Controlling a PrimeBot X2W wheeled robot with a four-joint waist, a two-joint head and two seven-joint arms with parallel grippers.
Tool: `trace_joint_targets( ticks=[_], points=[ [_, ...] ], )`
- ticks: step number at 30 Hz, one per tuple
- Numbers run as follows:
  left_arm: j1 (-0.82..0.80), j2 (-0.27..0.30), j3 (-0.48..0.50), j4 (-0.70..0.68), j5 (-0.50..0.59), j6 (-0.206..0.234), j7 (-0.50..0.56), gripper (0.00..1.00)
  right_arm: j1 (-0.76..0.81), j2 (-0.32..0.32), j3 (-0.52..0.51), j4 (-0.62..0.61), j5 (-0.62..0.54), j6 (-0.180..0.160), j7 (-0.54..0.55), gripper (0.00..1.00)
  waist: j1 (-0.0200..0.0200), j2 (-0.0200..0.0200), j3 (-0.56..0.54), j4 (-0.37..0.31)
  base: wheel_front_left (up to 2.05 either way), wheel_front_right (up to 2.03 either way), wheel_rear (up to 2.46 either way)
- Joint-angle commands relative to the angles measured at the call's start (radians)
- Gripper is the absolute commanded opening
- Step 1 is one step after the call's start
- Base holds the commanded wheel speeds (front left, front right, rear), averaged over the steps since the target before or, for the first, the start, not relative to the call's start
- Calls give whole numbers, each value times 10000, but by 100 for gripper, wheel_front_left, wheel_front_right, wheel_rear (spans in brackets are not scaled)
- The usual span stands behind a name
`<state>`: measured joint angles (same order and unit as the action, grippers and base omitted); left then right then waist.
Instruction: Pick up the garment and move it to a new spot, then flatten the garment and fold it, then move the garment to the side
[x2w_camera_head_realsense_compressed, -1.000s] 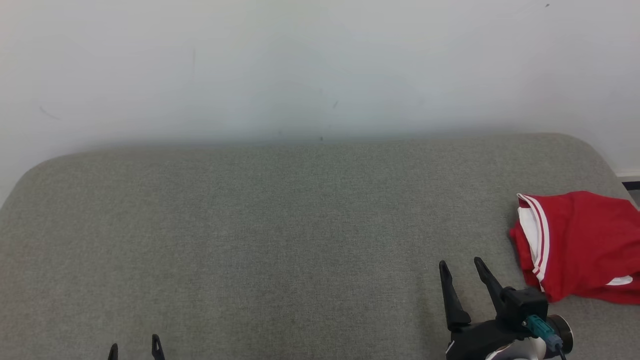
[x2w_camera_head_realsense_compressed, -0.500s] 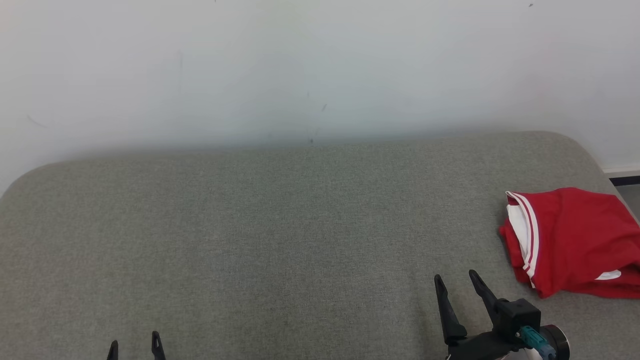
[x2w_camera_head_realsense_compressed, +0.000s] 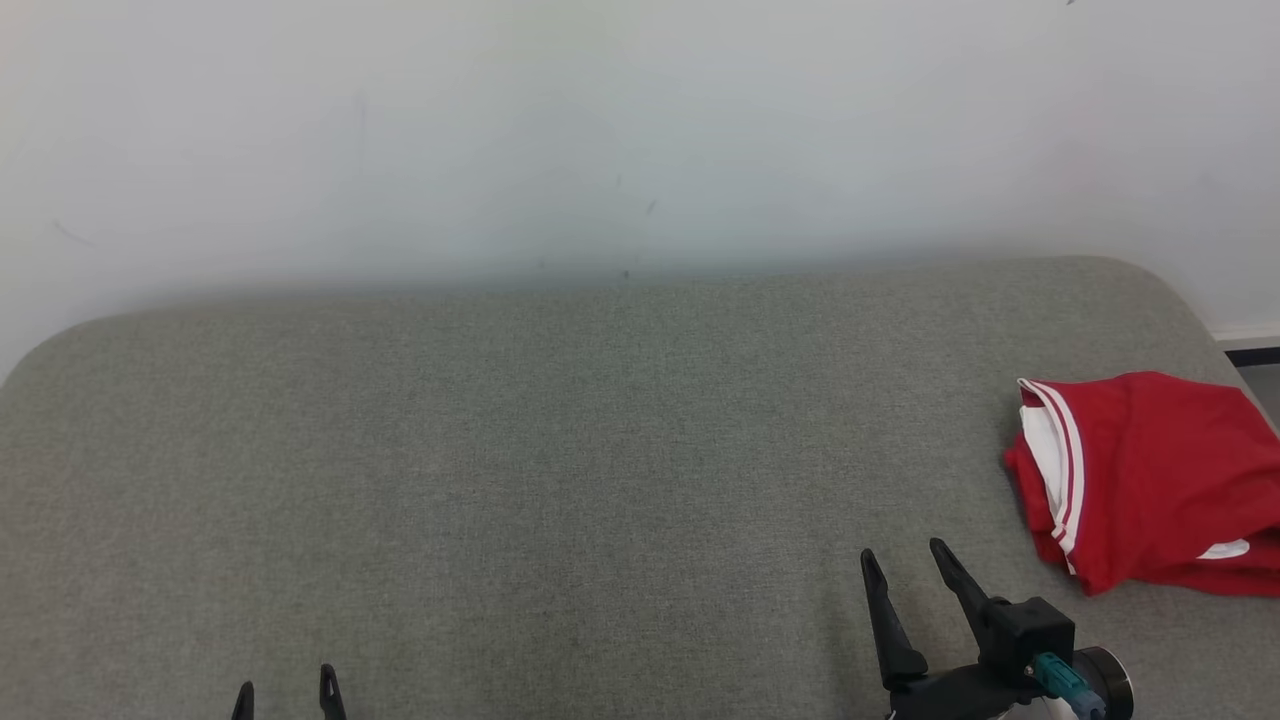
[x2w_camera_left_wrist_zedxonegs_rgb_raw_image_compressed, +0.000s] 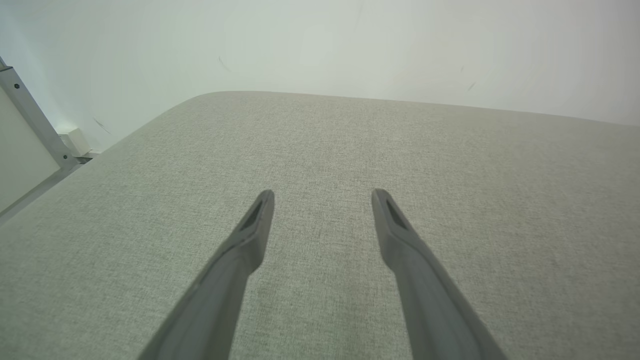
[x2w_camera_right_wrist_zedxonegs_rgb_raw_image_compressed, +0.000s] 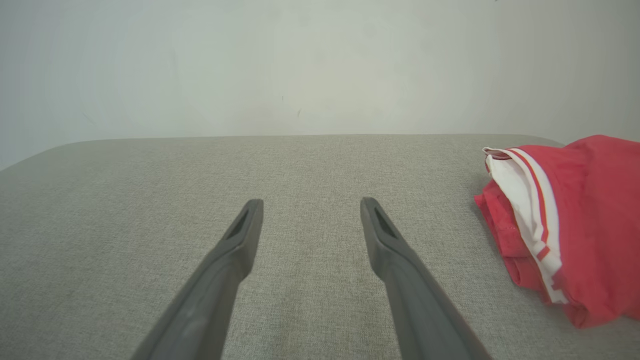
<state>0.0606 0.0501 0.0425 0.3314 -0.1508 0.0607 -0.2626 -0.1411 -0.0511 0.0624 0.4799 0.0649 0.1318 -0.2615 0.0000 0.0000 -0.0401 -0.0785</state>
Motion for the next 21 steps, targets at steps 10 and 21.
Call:
trace_joint_targets(
  ticks=[10,21],
  points=[
    [140,8,-54,101,-38,-64,-29,100,143,9,24,28,-56,-29,-41,100,0,0,33,51,0,0,0],
    [196,8,-132,167,-165,-53,-29,100,158,10,145,124,-194,-29,-41,100,0,0,28,25,0,0,0]
  ],
)
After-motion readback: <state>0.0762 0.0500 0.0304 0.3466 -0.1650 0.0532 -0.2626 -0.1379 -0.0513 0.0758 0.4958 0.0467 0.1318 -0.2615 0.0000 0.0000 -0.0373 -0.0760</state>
